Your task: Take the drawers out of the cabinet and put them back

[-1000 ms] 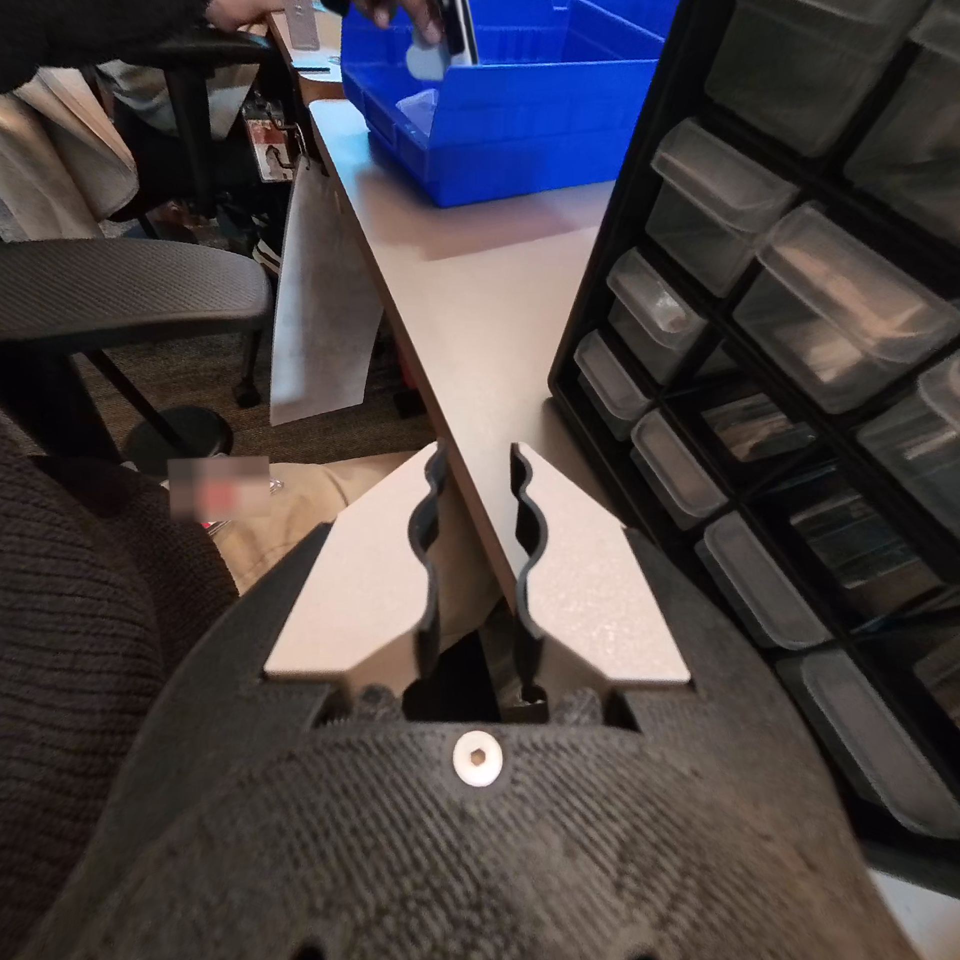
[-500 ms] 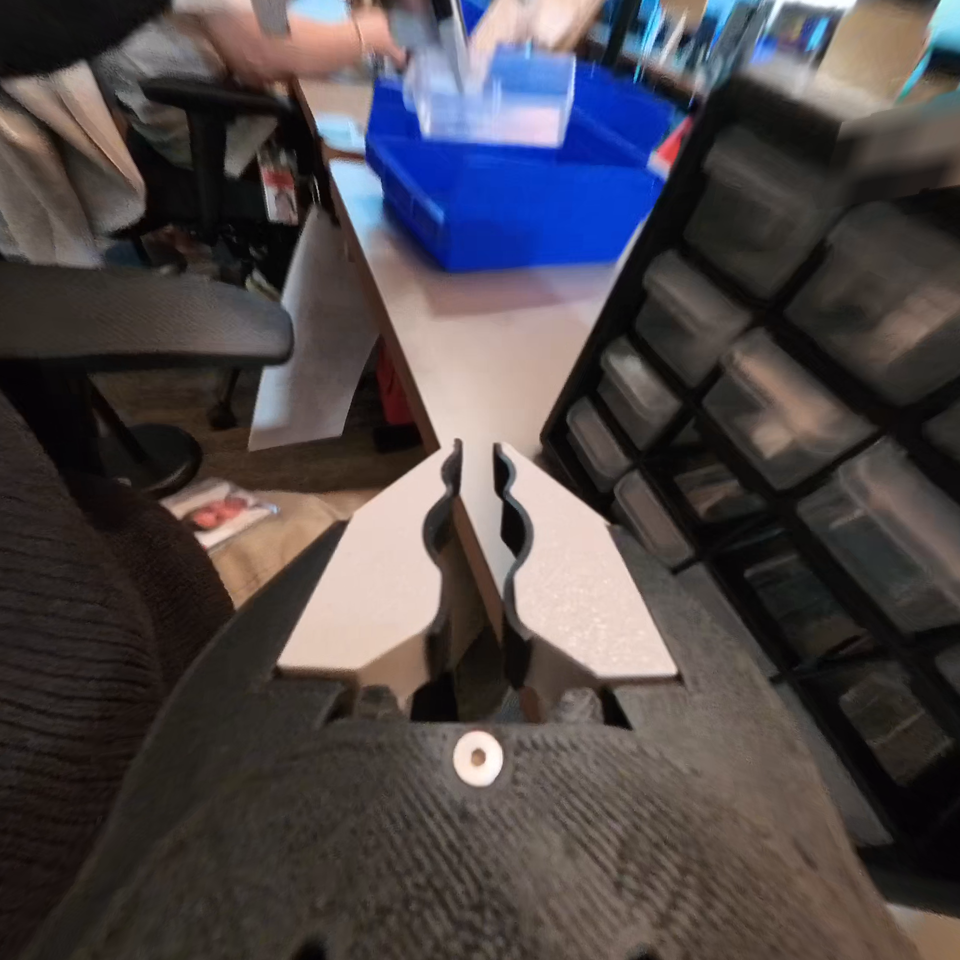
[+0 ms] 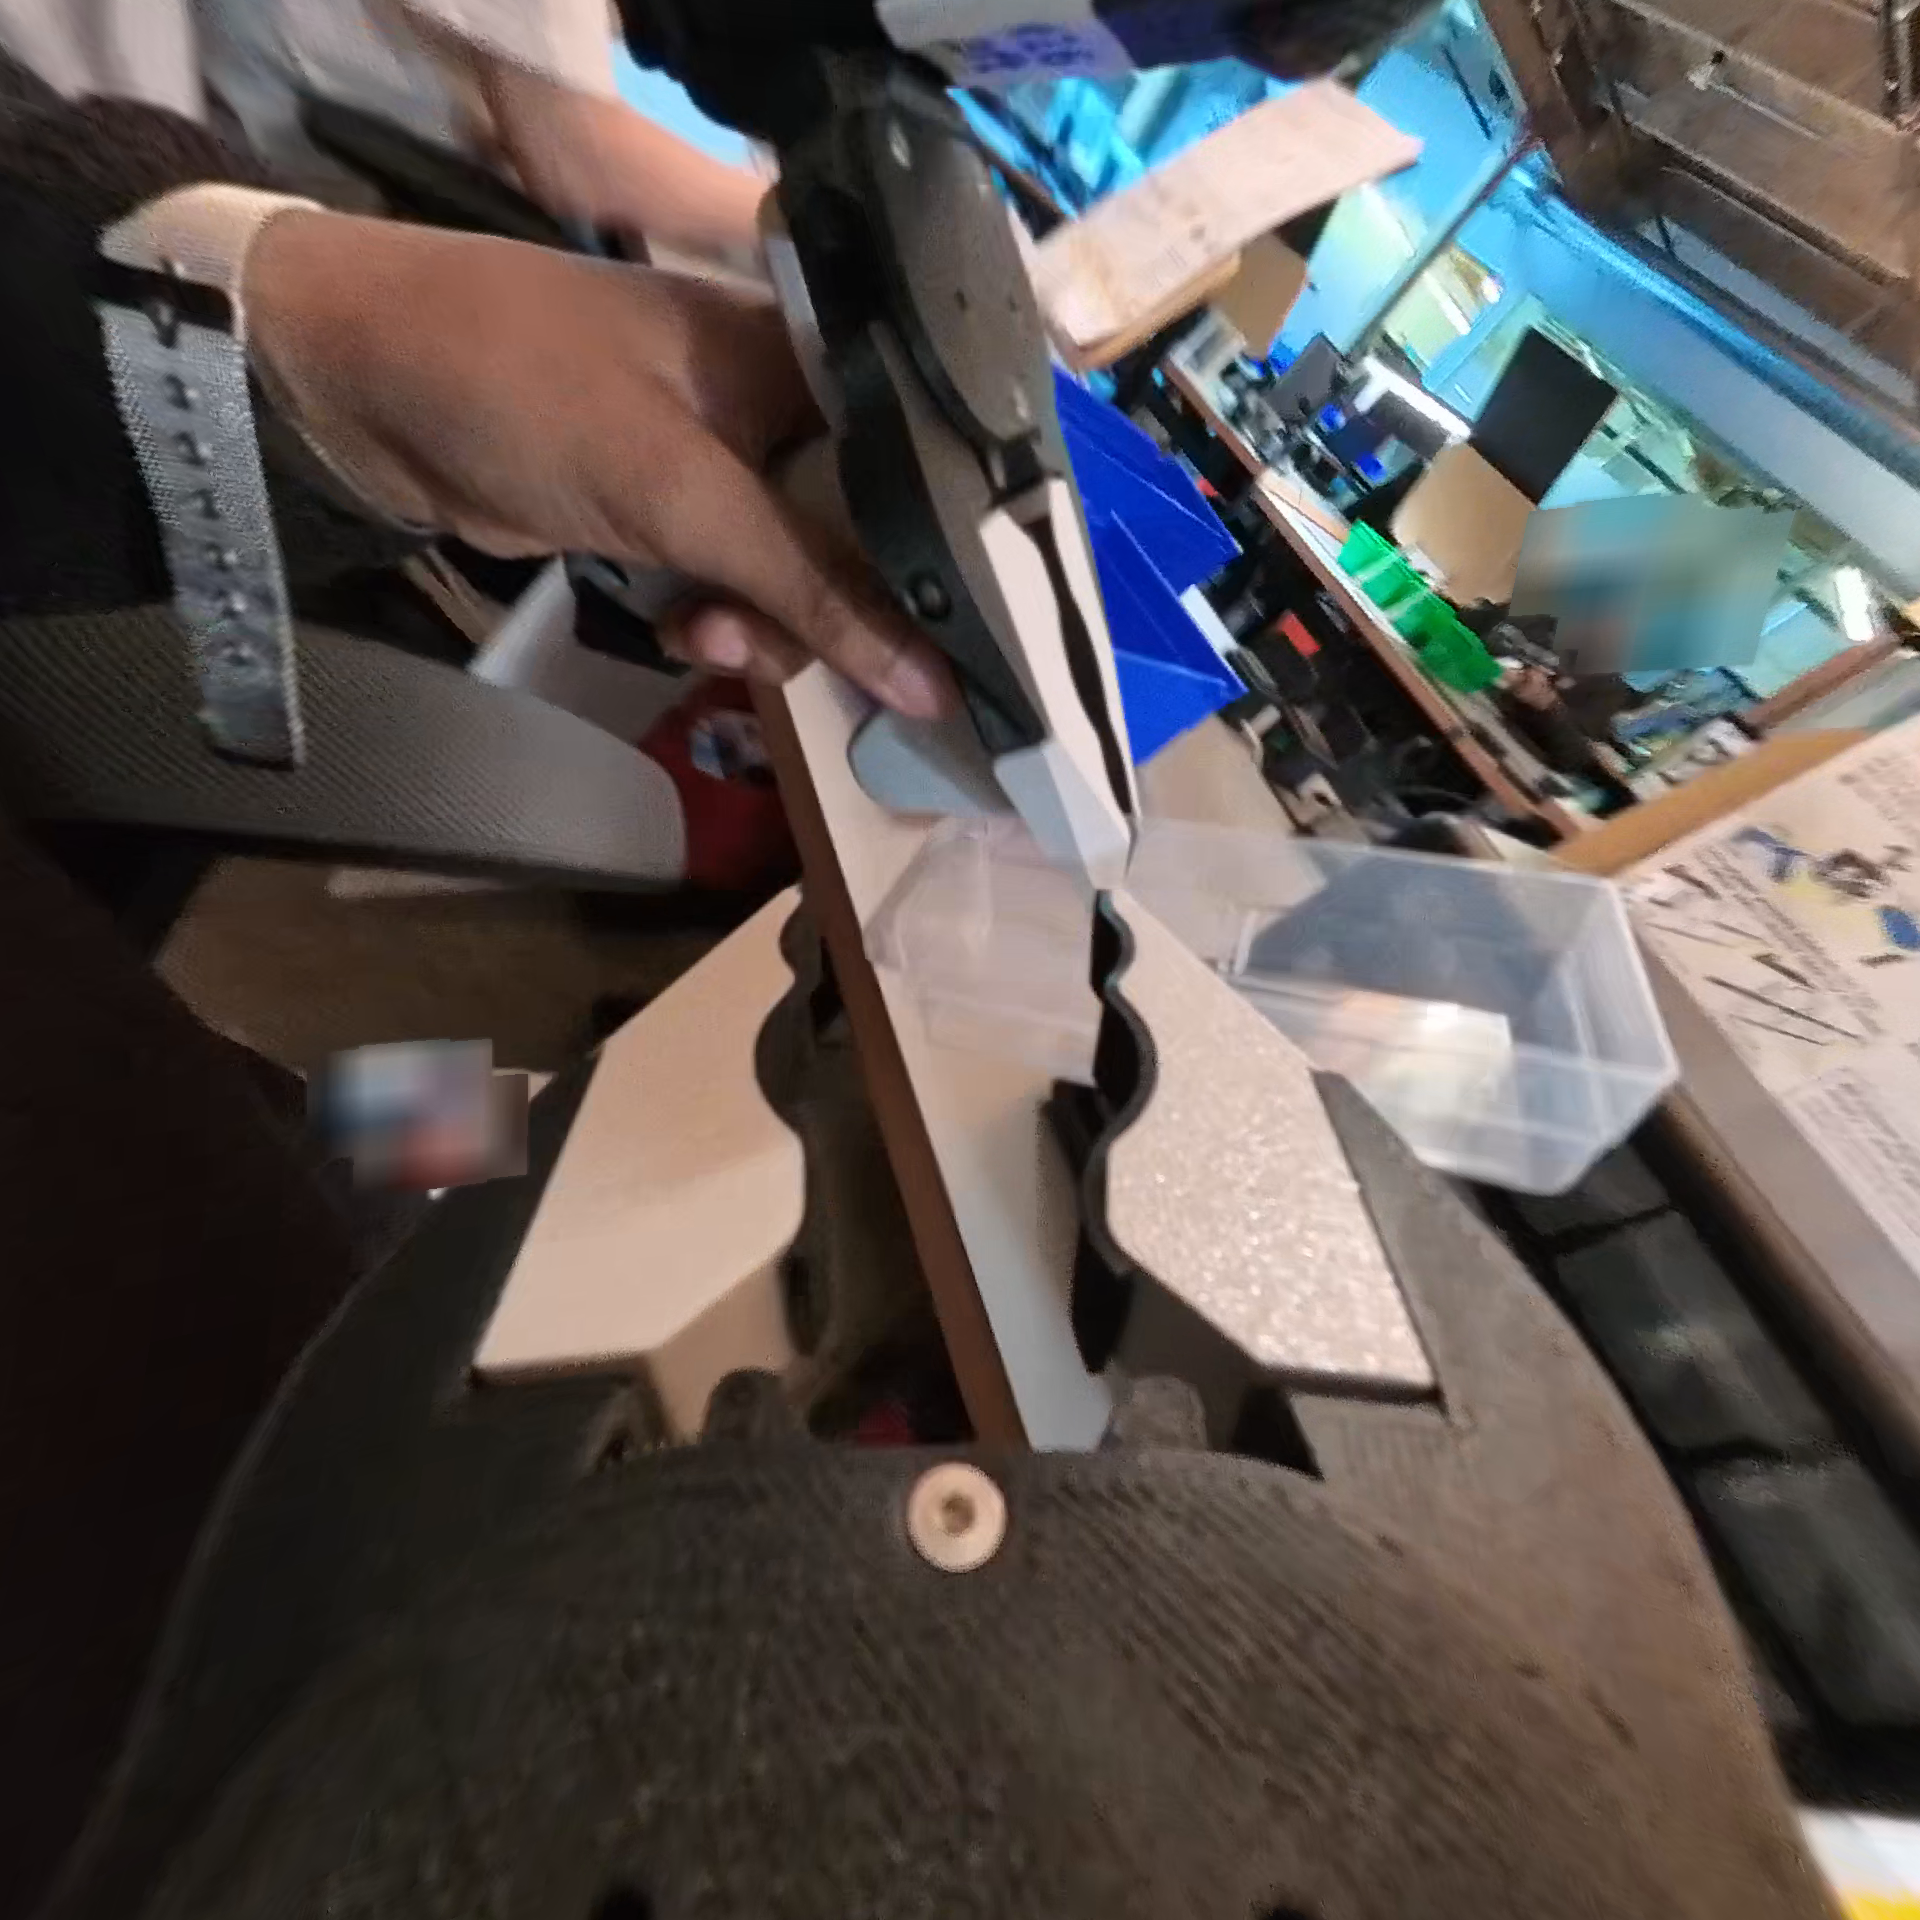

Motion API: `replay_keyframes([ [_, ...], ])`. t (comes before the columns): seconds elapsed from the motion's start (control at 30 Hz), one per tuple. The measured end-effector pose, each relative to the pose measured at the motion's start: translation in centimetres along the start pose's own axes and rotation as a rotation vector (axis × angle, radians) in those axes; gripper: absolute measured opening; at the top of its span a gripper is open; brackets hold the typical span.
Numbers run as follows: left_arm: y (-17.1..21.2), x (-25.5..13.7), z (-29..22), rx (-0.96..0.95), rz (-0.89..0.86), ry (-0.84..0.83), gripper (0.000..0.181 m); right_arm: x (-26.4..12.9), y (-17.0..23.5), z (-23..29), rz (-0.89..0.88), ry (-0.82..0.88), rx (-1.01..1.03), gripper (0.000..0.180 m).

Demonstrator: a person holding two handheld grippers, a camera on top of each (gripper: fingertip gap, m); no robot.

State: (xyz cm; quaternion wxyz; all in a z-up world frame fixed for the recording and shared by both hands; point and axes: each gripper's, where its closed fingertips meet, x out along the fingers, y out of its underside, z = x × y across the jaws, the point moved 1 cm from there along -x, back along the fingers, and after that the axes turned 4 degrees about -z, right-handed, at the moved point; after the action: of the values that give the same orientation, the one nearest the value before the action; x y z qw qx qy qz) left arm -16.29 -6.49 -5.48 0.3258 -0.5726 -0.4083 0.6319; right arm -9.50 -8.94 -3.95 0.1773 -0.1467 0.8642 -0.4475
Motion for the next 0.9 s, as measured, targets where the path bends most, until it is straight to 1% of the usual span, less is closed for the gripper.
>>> replay_keyframes([
  [0.03, -0.2, 0.8, -0.9, -0.007, -0.024, 0.016, 0.000, -0.1, 0.2, 0.1, 0.048, 0.029, -0.040, 0.049],
  [0.13, -0.6, 3.1, -3.4, -0.095, -0.046, 0.139, 0.000, 0.0, 2.4, -0.5, 0.258, 0.139, -0.163, 0.048],
  [0.23, -1.1, 4.5, -4.3, -0.149, -0.086, 0.180, 0.000, -0.4, 5.6, -1.2, 0.495, 0.207, -0.289, 0.041],
  [0.27, -1.3, 4.9, -4.3, -0.163, -0.097, 0.181, 0.000, -0.6, 6.2, -1.5, 0.545, 0.226, -0.356, 0.033],
  [0.33, -1.4, 5.4, -4.3, -0.174, -0.104, 0.185, 0.000, -0.7, 6.8, -1.6, 0.577, 0.248, -0.470, 0.020],
  [0.43, -0.7, 6.0, -4.1, -0.176, -0.087, 0.185, 0.000, -0.5, 7.7, -1.3, 0.607, 0.236, -0.520, 0.017],
  [0.5, -0.2, 6.4, -3.8, -0.197, -0.083, 0.201, 0.000, -0.4, 8.3, -1.3, 0.605, 0.207, -0.493, 0.017],
  [0.57, 0.3, 6.8, -3.7, -0.218, -0.074, 0.240, 0.001, -0.4, 8.6, -1.2, 0.579, 0.148, -0.415, 0.017],
  [0.63, 0.3, 7.0, -3.8, -0.240, -0.088, 0.291, 0.024, -0.4, 8.5, -0.5, 0.523, 0.040, -0.263, 0.017],
  [0.7, -0.2, 6.8, -3.8, -0.261, -0.141, 0.347, 0.048, -0.7, 8.0, 0.0, 0.464, -0.073, -0.094, 0.017],
  [0.77, -0.7, 6.5, -3.7, -0.279, -0.206, 0.392, 0.066, -1.2, 7.7, 0.3, 0.414, -0.198, 0.037, 0.016],
  [0.87, -1.1, 6.1, -2.6, -0.326, -0.312, 0.411, 0.082, -2.0, 8.2, -0.1, 0.354, -0.344, 0.137, 0.017],
  [0.9, -1.1, 6.1, -2.3, -0.340, -0.328, 0.419, 0.083, -2.2, 8.5, -0.5, 0.335, -0.374, 0.153, 0.017],
])
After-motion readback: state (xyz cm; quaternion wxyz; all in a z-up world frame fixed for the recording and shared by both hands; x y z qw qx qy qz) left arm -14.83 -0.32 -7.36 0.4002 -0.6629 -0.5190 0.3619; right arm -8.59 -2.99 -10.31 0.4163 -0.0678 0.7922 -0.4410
